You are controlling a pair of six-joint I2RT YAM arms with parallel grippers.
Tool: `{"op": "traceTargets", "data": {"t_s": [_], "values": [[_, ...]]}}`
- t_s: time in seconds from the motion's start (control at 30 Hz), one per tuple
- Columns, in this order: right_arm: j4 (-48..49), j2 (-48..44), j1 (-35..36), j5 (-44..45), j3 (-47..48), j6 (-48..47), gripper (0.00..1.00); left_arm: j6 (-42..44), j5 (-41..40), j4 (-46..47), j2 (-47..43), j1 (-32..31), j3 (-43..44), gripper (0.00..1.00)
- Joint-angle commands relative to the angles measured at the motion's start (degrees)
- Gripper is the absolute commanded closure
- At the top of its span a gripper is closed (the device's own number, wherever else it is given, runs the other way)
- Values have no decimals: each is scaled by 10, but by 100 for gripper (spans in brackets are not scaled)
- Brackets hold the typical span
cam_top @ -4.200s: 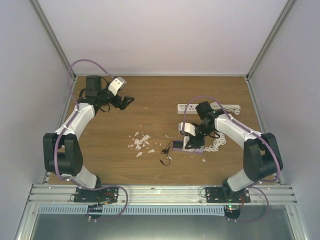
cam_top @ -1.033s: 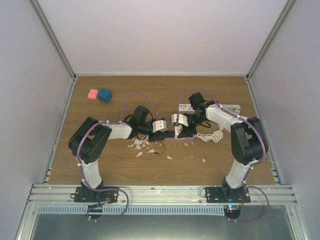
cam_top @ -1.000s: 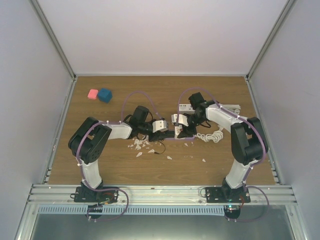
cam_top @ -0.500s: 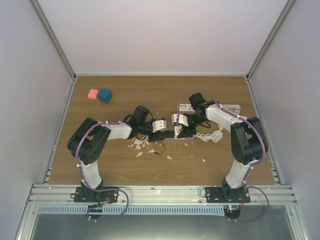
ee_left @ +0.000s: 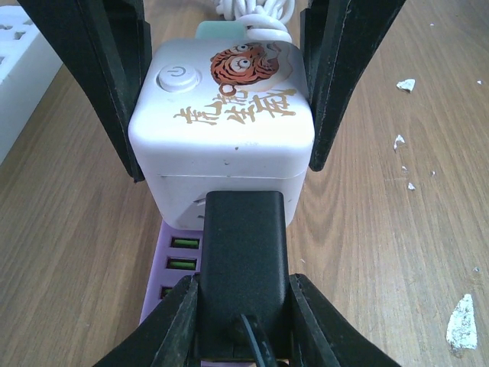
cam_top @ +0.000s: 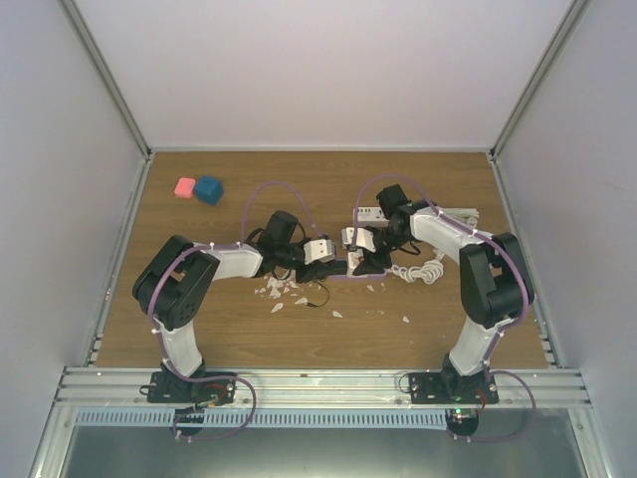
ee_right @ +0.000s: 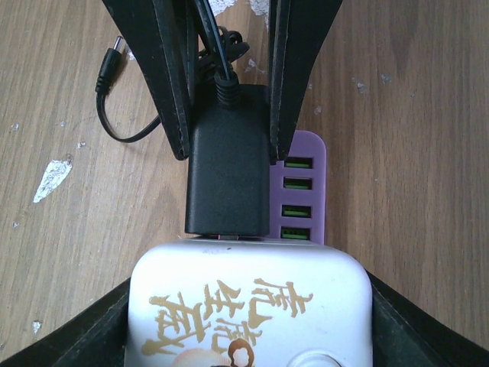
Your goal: Pull the plug off the socket
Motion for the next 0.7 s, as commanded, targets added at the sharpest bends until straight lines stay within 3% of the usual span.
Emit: {"op": "traceTargets", "data": {"t_s": [0.0,0.43,0.67], "values": [[-43,35,-15,107,-39,-33,65,-6,12,-28,-27,-6,-1,77],[-35,45,-19,120,-41,-19,66,-14,10,-112,-33,-11,49,76],[-29,53,-19,136,-48,-18,67,-7,6,-113,-56,-6,28,77]]}}
